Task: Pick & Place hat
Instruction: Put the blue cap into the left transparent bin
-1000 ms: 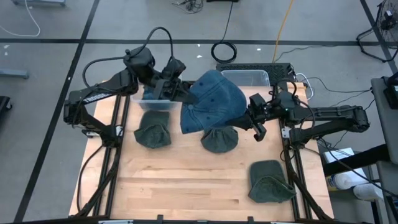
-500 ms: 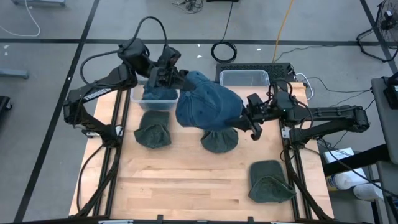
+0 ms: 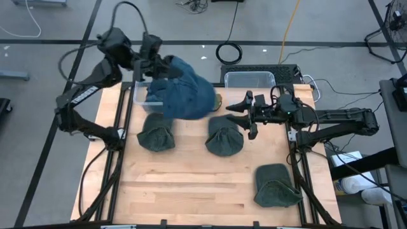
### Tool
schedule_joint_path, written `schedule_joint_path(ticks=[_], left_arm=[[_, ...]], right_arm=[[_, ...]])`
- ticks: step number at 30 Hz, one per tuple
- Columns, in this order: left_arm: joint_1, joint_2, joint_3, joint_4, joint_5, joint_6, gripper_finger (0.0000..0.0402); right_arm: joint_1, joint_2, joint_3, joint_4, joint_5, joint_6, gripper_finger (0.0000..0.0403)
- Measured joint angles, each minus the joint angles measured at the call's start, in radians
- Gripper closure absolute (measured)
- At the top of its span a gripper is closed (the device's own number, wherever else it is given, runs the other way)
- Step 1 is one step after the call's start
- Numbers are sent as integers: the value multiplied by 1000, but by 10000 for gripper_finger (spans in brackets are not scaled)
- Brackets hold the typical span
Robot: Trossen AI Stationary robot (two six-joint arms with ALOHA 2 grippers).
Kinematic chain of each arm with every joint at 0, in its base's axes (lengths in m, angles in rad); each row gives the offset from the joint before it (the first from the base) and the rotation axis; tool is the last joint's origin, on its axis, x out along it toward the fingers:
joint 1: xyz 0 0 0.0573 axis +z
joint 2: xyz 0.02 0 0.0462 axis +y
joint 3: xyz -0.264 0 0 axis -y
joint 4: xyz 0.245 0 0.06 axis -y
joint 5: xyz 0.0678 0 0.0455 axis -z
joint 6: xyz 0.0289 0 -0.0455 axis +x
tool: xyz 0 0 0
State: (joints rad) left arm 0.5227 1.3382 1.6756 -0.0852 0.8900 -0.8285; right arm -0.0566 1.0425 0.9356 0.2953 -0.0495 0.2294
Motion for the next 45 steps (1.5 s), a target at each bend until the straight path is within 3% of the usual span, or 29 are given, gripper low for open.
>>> schedule_joint_path(ticks=[5,9,17,24,33,45], left_arm=[[64,-60,1,-255,-2,264,401],[108,-93,1,-410,-39,456,401],[168,-109,1,-645,-220,785,401],[209,-104,1,-704,-387,898,401],[297,-61,1,-774,-365,1044,401],[337,-42,0,-892,-402,1374,402]], right_arm=[[10,-6,0,66,-41,-49,238],[29,-6,0,224,-118,-59,242],[64,-7,0,394,-138,-59,243],[92,-6,0,368,-137,-59,243],[118,-5,0,366,-136,-59,243],[118,-5,0,366,-132,-59,243]])
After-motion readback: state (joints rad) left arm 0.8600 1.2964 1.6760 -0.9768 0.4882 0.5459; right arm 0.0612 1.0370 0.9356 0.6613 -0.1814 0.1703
